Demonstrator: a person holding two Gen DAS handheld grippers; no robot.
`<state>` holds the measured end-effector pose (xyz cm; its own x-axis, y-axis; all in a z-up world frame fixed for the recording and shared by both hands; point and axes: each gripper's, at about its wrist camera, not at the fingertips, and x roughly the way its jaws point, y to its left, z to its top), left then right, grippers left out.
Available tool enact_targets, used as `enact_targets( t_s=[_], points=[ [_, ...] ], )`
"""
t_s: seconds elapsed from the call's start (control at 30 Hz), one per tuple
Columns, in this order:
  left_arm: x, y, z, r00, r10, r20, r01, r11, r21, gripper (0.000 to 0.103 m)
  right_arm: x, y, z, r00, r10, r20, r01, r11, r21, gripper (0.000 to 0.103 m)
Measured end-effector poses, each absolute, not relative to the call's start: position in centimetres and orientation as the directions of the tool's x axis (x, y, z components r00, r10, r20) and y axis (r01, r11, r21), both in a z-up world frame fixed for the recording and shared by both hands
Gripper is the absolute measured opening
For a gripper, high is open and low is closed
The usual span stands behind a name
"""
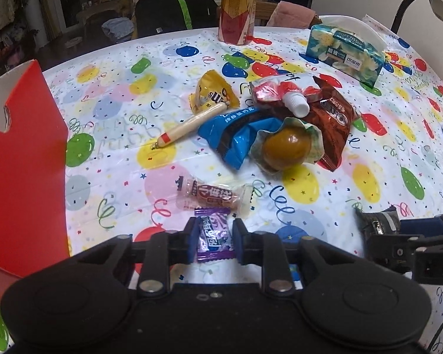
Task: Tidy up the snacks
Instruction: 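Grasp the purple candy with the left tool while the right tool grasps the black snack packet, then carry the purple candy and black packet into the red box and release both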
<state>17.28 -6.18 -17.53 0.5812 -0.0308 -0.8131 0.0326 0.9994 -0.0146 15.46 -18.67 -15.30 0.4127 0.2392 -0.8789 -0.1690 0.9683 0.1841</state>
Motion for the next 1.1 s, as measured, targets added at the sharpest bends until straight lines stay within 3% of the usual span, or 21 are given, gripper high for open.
enact_targets(
  t_s=[0.23, 1.1],
  points=[
    [17.0, -5.9, -17.4, 0.579, -0.043, -0.814, 0.032, 0.999, -0.031, 0.02, 15.2, -18.5, -15.0, 0.418, 0.243, -0.875, -0.179, 0.967, 0.183, 0.032],
    [12.2, -1.5, -10.0, 0.648, -0.156, -0.746, 0.024, 0.982, -0.185, 0.016, 13.1, -14.5, -5.7, 0.49, 0.336, -0.804, -0.34, 0.923, 0.179, 0.031]
  ],
)
